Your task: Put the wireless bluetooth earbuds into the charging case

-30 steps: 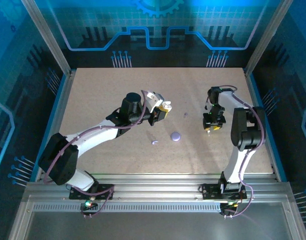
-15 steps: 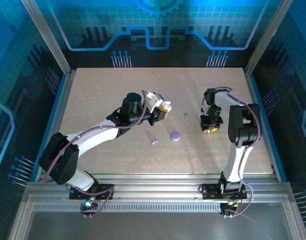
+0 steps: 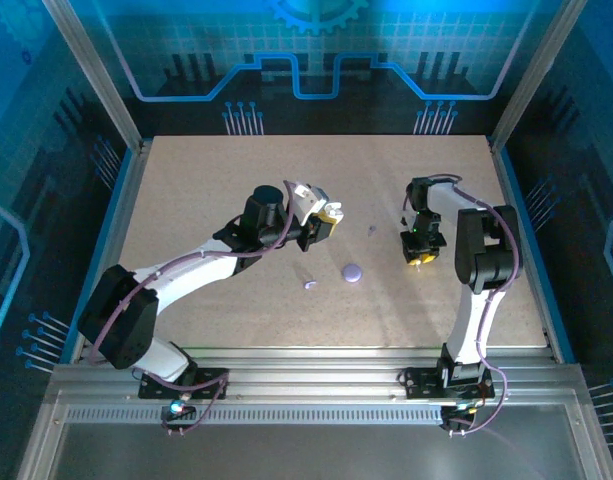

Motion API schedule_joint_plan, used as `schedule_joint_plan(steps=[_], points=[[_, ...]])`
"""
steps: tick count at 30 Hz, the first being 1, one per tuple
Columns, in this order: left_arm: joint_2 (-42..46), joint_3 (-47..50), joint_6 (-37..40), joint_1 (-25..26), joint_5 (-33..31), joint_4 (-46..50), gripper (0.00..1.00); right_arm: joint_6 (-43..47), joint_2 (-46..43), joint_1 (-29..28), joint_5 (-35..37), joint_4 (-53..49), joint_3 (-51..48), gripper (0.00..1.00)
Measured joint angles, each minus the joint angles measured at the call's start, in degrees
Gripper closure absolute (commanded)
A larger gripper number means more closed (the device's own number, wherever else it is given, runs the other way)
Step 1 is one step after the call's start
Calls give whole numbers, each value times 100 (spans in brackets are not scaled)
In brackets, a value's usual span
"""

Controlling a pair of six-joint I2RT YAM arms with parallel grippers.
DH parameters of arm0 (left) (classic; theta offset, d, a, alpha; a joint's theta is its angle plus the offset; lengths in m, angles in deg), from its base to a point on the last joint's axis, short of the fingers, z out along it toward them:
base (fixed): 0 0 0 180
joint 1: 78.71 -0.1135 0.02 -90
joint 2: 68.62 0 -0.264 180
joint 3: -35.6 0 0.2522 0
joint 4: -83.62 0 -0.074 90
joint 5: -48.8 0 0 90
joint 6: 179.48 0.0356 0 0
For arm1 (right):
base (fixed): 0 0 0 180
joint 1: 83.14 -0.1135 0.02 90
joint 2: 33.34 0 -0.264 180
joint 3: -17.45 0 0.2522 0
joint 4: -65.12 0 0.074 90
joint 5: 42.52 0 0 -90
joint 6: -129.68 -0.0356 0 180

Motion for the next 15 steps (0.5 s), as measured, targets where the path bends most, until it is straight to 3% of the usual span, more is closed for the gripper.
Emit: schedule_joint_plan(steps=[15], points=[[0,0,0,0,0,9,79,28,118,-4,-9,-87,87,77]])
